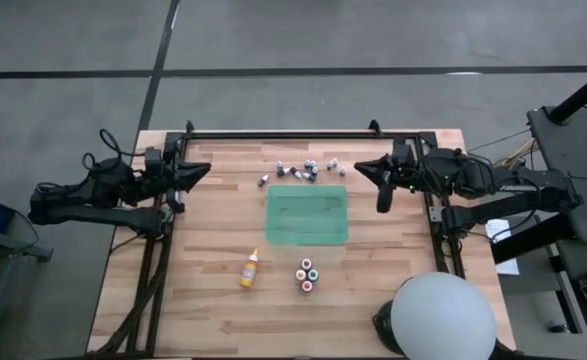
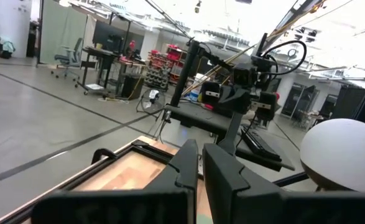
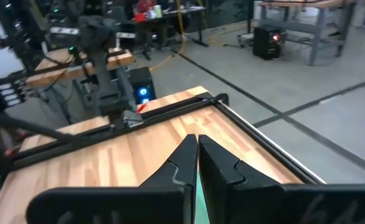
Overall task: Pick & Place food coloring
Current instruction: Put the black food coloring bottle into the green container
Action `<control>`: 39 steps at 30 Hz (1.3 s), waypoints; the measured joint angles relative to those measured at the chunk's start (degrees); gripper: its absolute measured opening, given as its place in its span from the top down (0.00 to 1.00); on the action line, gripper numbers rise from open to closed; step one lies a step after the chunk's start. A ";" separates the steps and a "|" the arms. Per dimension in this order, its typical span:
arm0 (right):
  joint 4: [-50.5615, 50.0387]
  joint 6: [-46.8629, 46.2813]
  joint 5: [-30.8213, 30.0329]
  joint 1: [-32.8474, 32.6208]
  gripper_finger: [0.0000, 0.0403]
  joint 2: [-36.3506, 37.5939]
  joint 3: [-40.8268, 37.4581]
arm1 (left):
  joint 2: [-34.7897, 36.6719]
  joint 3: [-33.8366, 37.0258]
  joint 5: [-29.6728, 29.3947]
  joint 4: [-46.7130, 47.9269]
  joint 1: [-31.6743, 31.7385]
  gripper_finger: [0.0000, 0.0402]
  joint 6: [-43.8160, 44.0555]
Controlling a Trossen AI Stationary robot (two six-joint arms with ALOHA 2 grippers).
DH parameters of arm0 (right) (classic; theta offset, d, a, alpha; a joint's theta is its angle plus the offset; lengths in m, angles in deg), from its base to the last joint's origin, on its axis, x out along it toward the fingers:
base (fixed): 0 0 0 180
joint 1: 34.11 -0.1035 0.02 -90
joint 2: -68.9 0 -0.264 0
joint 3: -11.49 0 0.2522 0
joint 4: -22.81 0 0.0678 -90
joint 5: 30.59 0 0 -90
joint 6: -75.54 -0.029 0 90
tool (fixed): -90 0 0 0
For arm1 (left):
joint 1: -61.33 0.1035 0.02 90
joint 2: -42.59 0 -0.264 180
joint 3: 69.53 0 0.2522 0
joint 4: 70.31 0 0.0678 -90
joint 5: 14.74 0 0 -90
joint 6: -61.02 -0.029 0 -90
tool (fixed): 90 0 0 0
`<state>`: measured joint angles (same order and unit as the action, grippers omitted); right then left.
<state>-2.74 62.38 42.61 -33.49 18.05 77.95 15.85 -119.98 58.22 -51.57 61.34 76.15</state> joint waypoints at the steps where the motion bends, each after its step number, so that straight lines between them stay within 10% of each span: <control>1: 0.06 0.15 0.43 -0.01 0.98 0.29 -0.16 | 0.00 0.00 0.00 0.00 0.00 1.00 0.00; 39: -1.61 5.18 3.31 0.03 0.98 33.74 -9.13 | -1.16 -2.54 -1.01 0.04 0.02 1.00 -1.57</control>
<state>-4.34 67.56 45.92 -33.46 51.78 68.82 14.69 -122.51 57.22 -51.53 61.36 74.58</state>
